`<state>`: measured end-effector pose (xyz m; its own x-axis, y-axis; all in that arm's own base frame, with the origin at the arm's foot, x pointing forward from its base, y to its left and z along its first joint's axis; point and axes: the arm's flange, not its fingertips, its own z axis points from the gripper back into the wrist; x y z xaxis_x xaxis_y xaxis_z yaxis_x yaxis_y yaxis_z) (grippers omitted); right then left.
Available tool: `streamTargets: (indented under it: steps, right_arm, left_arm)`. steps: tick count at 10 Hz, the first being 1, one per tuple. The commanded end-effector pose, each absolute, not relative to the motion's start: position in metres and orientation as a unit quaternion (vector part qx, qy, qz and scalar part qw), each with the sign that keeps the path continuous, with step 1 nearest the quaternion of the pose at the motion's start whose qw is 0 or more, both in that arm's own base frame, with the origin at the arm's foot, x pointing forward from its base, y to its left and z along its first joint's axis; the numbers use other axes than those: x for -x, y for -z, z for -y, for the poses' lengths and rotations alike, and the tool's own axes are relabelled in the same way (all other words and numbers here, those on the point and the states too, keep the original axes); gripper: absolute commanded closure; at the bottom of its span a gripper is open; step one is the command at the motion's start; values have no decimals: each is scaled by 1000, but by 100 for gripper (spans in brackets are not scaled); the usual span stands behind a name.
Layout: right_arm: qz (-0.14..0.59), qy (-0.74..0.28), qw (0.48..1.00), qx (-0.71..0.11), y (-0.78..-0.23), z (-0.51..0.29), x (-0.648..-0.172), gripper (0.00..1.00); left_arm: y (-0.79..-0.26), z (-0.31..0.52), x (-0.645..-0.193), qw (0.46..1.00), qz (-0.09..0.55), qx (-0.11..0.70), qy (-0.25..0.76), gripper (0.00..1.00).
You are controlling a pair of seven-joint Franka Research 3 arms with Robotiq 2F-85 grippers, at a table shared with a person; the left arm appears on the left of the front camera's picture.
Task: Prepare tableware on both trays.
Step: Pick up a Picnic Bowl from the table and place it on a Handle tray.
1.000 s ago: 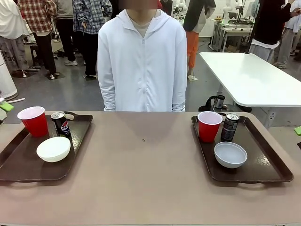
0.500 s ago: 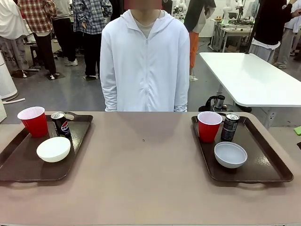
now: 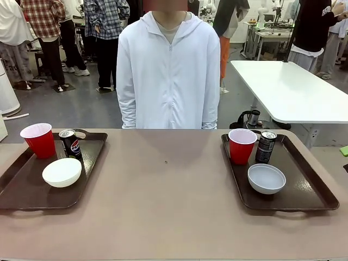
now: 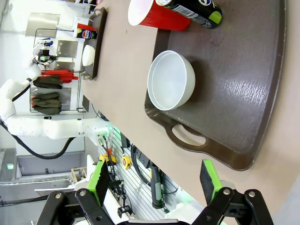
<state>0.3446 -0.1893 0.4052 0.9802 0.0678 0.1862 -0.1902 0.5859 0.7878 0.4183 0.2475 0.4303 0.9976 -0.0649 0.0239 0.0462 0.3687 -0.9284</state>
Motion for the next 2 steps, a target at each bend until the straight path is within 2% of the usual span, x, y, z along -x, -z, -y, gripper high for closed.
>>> streamTargets:
  steps: [1, 2]
  right_arm:
    - [75, -77, 883, -457, -405, 188, -344, 0]
    - [75, -77, 883, -457, -405, 188, -344, 0]
  left_arm:
    - [-427, -246, -417, 827, -5, 561, 24, 8]
    - [-427, -246, -417, 827, -5, 561, 24, 8]
